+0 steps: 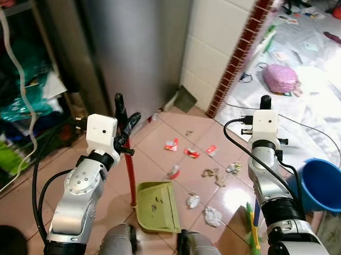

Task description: Sweep floor

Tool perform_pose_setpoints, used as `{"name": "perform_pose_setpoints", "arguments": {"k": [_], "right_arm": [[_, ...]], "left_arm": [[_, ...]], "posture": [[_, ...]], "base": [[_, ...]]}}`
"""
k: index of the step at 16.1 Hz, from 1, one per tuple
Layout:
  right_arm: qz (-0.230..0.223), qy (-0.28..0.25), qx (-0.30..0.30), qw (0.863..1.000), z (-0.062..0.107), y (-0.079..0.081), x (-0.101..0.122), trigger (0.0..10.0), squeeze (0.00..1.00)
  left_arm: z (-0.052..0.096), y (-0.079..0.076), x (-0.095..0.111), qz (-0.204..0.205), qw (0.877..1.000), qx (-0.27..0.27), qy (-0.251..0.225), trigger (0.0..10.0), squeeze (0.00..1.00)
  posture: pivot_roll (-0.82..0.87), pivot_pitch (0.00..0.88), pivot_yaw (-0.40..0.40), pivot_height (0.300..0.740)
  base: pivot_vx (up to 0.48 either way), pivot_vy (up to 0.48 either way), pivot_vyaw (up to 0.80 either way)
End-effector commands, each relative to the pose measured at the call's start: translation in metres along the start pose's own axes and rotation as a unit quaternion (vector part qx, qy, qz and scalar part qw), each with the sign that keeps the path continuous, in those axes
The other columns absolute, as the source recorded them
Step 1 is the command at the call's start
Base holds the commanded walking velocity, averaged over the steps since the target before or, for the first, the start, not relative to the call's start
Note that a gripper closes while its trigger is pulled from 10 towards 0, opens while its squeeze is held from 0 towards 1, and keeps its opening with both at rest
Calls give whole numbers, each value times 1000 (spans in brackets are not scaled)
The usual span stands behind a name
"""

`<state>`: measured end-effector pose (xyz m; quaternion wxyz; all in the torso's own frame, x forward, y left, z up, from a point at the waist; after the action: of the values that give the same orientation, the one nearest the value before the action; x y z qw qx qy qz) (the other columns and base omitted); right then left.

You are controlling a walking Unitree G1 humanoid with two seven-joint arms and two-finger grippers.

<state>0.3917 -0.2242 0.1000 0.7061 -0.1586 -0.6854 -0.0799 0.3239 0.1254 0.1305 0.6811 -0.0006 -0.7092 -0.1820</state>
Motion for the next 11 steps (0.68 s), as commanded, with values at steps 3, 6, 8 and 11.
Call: {"name": "perform_pose_setpoints", "arguments": {"k": [3,6,8,11], "right_arm": [[5,-4,-4,1000,-2,-3,3,10000,0],[2,0,-2,1000,-2,-2,2,10000,0],[0,0,0,1000,-1,-1,1,10000,0],[-3,0,0,1000,-1,1,1,10000,0]], "left_arm": [[-1,-1,13,0,1000,-5,-23,10000,0],[-1,-3,13,1,1000,-11,-21,10000,0],[-1,-5,12,2,1000,-15,-19,10000,0],[-1,-5,13,0,1000,-19,-20,10000,0]], "posture": [[33,132,-59,740],[34,129,-53,740],[36,125,-47,740],[38,121,-40,740]], "base": [[0,308,-267],[0,348,0],[0,480,0],[0,480,-429]]}}
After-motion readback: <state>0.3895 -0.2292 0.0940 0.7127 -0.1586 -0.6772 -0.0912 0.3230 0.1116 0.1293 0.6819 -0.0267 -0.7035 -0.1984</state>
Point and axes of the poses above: a point about 5 cm out from each wrist's last joint towards the gripper, its own z axis pointing back from the gripper into the wrist, its own x axis along the axis of the wrist's last joint, y = z × x, the point moved 6 cm from there along -z, pointing out of the wrist towards the gripper, and after that the axes turned 14 degrees about -z, right-handed, at the moved point
